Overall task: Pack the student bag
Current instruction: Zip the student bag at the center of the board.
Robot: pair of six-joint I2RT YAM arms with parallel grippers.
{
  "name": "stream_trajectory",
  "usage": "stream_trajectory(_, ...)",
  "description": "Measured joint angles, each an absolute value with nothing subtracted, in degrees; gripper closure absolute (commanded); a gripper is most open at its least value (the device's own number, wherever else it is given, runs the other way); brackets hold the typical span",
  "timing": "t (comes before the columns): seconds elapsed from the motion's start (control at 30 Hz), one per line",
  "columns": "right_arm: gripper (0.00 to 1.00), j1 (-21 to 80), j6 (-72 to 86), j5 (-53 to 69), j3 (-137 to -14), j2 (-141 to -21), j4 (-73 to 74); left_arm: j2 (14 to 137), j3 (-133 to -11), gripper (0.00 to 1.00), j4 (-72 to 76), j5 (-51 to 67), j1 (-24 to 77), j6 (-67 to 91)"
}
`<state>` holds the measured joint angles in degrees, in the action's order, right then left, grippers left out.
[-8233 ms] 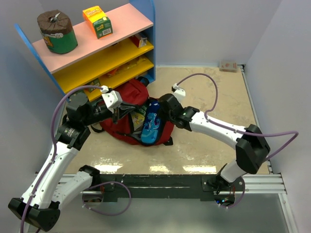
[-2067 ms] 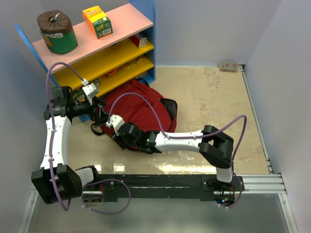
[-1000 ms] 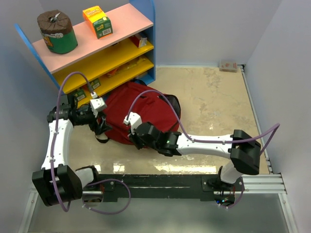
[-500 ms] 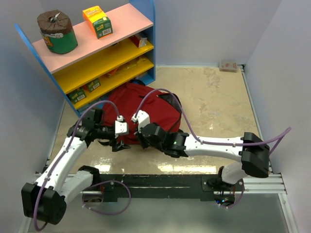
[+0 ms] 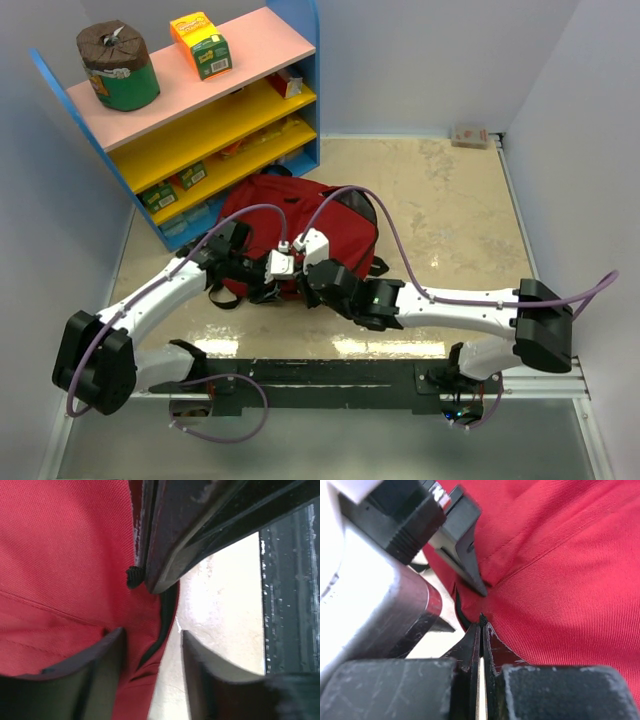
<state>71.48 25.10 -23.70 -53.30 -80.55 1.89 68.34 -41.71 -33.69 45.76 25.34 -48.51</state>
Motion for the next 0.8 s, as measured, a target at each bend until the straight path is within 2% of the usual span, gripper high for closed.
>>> stream_trajectory(0.13, 1.0, 71.46, 26.52, -24.67, -51.77, -79.11, 1.72, 69.65, -42.33, 0.79, -31.62, 44.14, 26.85, -48.18)
stream_trajectory(0.17, 1.0, 71.46, 27.03, -24.71, -51.22, -78.65, 1.65, 70.04, -42.44, 0.88, -31.03, 43.72, 27.29, -48.18)
stream_trajectory(0.27, 1.0, 71.46, 28.16, -25.3, -49.65, -77.45, 1.69, 71.37, -43.33, 1.0, -30.24, 42.35, 28.8, -48.56)
stream_trajectory(0.5, 1.0, 69.52, 31.11, -27.99, -48.71, -75.94, 4.21, 73.08, -45.87, 1.0, -32.34, 39.79, 31.75, -50.3)
stream_trajectory(0.8, 1.0, 60.47, 32.95, -27.49, -49.12, -72.62, 11.49, 69.95, -48.84, 1.0, -35.48, 32.58, 38.79, -54.24)
